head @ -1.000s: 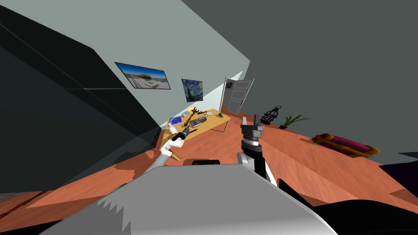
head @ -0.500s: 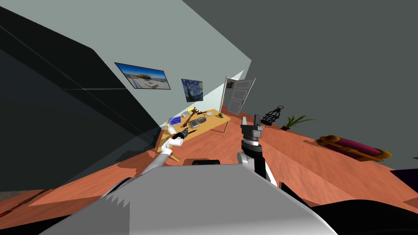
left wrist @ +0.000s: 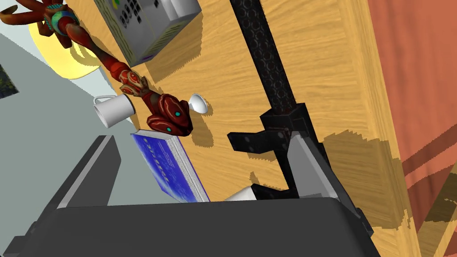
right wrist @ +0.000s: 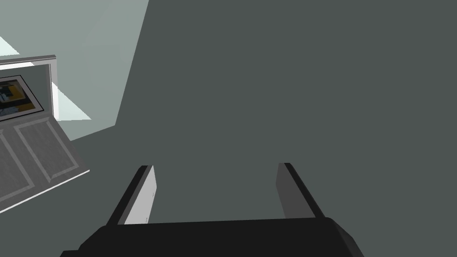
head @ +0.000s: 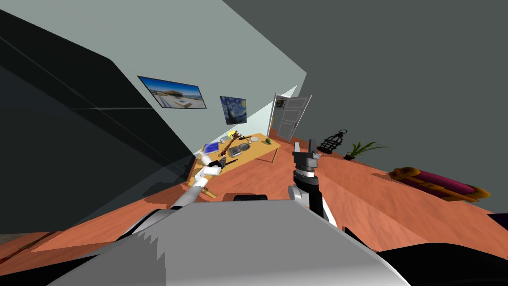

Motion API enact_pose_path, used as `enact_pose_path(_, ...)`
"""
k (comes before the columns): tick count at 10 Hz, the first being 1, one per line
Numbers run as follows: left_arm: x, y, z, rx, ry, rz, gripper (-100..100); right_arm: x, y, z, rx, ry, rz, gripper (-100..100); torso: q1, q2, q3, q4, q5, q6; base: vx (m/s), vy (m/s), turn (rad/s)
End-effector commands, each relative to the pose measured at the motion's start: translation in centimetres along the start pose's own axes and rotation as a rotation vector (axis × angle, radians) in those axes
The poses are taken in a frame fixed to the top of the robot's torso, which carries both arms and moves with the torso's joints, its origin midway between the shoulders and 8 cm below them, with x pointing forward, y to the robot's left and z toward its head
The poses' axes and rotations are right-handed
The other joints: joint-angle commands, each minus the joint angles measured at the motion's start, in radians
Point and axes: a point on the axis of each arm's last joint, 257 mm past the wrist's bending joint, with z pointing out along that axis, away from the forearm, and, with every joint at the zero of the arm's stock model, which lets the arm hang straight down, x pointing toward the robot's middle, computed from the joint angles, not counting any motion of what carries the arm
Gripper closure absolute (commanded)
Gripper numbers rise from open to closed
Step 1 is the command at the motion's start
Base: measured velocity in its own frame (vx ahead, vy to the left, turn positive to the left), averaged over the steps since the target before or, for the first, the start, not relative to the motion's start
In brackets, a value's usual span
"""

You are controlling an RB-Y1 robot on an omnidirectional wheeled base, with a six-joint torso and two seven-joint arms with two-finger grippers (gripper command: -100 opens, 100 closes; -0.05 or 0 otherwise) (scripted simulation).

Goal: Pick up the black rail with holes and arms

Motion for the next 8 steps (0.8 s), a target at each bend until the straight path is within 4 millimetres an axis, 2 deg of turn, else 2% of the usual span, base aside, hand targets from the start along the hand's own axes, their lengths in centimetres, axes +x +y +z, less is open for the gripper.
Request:
enact_pose_path(1, -0.7, 1.0, 0.0, -0.039, -0.012, -0.004, -100, 0.0, 0.0, 0.0, 0.0, 0.0, 0.0, 0, 0.0, 0.0, 0.0, 0.0, 0.0, 0.0, 0.059, -0.033, 0.012)
enact_pose_path(2, -2.1, 2.4, 0.3, -0.096, -0.035, -0.014, -100, 0.0, 0.0, 0.0, 0.0, 0.0, 0.0, 0, 0.001, 0.0, 0.0, 0.0, 0.0, 0.0, 0.074, -0.036, 0.018)
enact_pose_path(3, -2.1, 2.4, 0.3, -0.098, -0.035, -0.014, -100, 0.0, 0.0, 0.0, 0.0, 0.0, 0.0, 0, 0.0, -0.001, 0.0, 0.0, 0.0, 0.0, 0.054, -0.029, 0.013)
enact_pose_path(4, -3.4, 3.8, 0.5, -0.154, -0.057, -0.025, -100, 0.0, 0.0, 0.0, 0.0, 0.0, 0.0, 0, 0.001, 0.0, 0.0, 0.0, 0.0, 0.0, 0.063, -0.026, 0.015)
enact_pose_path(5, -3.4, 3.8, 0.5, -0.154, -0.057, -0.025, -100, 0.0, 0.0, 0.0, 0.0, 0.0, 0.0, 0, 0.001, 0.0, 0.0, 0.0, 0.0, 0.0, 0.056, -0.026, 0.005)
enact_pose_path(6, -4.6, 5.1, 0.5, -0.207, -0.077, -0.038, -100, 0.0, 0.0, 0.0, 0.0, 0.0, 0.0, 0, 0.001, 0.0, 0.0, 0.0, 0.0, 0.0, 0.059, -0.033, 0.009)
enact_pose_path(7, -4.6, 5.1, 0.5, -0.208, -0.077, -0.038, -100, 0.0, 0.0, 0.0, 0.0, 0.0, 0.0, 0, 0.001, 0.0, 0.0, 0.0, 0.0, 0.0, 0.06, -0.018, 0.011)
enact_pose_path(8, -5.7, 6.4, 0.4, -0.26, -0.096, -0.051, -100, 0.0, 0.0, 0.0, 0.0, 0.0, 0.0, 0, 0.002, 0.0, 0.0, 0.0, 0.0, 0.0, 0.086, -0.018, 0.002)
